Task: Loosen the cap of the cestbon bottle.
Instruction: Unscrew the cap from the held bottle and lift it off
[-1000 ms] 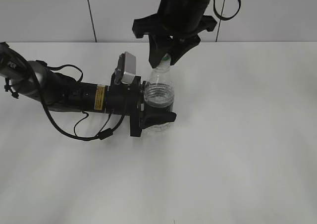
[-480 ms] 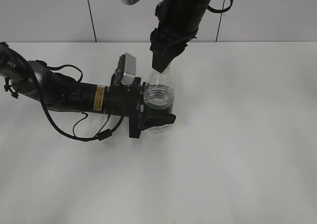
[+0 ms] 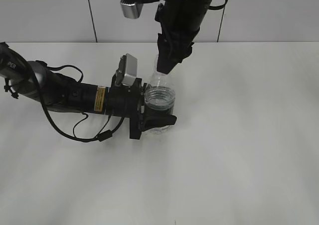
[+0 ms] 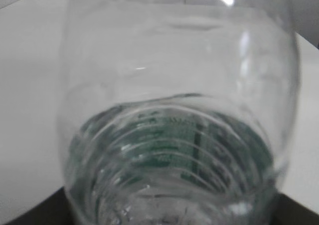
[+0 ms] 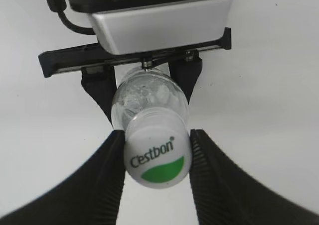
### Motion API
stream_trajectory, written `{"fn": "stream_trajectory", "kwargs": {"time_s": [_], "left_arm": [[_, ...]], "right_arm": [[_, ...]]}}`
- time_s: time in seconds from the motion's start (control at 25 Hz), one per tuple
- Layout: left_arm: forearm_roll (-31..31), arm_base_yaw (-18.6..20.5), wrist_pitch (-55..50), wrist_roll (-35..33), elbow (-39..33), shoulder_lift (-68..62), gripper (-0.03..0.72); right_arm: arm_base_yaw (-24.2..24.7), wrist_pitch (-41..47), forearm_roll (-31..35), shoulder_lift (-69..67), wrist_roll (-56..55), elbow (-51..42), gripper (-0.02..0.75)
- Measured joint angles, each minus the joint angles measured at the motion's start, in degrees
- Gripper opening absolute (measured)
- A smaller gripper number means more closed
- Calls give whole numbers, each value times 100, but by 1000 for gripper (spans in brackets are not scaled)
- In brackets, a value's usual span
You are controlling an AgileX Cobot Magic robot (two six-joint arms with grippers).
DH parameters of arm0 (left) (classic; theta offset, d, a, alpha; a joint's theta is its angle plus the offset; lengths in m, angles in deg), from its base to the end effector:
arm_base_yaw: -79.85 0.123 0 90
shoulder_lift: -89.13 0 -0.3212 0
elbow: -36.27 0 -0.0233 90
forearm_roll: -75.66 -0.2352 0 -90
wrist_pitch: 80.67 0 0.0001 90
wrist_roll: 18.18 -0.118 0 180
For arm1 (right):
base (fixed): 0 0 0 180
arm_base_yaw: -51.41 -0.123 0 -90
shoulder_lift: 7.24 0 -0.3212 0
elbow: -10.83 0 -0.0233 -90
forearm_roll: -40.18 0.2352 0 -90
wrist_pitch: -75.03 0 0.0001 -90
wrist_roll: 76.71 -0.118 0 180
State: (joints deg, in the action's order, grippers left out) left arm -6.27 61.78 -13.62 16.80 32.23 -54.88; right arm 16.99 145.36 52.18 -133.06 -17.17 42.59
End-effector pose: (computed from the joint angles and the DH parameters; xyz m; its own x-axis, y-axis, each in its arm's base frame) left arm 0.3863 -0.2392 0.0935 -0.0413 0.2616 -0.9643 0.9990 0.0279 -0.0353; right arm 0.3632 0.2769 0.2788 0.0435 -0.9493 -0.3115 -0.9927 -0.0060 -0.1205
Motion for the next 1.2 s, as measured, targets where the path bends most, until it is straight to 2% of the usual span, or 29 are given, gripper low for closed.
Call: {"fn": "stream_trajectory", "kwargs": {"time_s": [0.56, 1.2], "left_arm": [[-161, 9, -12, 43, 0, 0, 407], [-250, 4, 41, 20, 0, 0, 407]], "right_arm": [[0, 46, -7, 0, 2123, 0, 298], [0, -7, -69, 35, 2413, 195, 295]]}}
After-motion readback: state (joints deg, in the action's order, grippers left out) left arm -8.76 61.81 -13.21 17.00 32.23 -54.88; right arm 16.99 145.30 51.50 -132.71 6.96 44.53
